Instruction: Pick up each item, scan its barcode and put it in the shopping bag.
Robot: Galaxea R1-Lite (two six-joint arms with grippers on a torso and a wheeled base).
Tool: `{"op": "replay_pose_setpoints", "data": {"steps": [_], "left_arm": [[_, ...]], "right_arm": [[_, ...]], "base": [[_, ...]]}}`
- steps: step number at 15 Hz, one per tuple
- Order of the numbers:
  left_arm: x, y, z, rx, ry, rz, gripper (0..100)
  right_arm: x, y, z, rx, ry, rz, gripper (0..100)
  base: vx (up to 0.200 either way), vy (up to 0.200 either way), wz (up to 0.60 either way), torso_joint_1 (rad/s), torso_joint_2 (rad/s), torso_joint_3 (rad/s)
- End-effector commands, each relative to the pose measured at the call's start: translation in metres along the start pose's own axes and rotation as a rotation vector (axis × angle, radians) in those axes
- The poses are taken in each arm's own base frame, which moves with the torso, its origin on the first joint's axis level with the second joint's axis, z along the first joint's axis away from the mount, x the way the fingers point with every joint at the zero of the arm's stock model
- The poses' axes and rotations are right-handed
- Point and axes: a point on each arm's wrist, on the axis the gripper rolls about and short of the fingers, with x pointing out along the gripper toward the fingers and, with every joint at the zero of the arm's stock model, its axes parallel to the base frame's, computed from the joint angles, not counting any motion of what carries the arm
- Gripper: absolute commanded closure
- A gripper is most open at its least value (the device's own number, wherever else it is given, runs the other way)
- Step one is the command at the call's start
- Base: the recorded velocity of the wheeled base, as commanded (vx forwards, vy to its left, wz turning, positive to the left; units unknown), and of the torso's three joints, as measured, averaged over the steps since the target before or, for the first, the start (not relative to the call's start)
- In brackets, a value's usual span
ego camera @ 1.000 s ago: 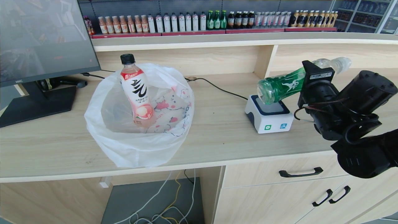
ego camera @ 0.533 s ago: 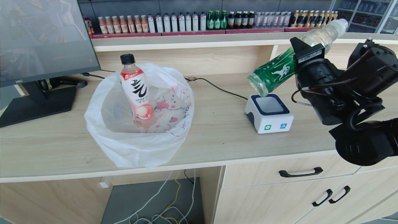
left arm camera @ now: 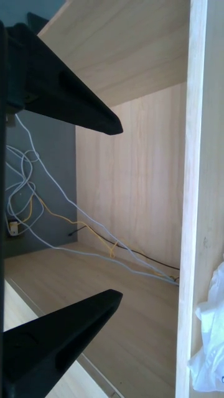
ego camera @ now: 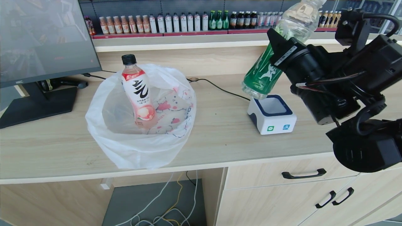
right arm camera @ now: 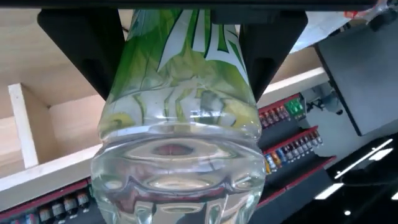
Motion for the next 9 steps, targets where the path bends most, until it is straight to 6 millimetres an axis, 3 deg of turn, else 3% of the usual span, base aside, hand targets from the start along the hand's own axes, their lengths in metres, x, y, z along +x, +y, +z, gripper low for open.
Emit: {"op": "replay_pose_setpoints", "data": {"steps": [1,9], "left_arm": [[0.000,0.000,0.000,0.001,0.000,0.000,0],[0.000,0.000,0.000,0.000,0.000,0.001,0]], "right_arm": [[-0.003,0.006,0.011,-0.076,-0.025,0.016,100],[-0.036,0.008,0.011,-0.257,0.035,0.050,100]], "base": [[0.000,0.000,0.00,0.000,0.00,0.000],[0.000,0.000,0.00,0.000,0.00,0.000]]}}
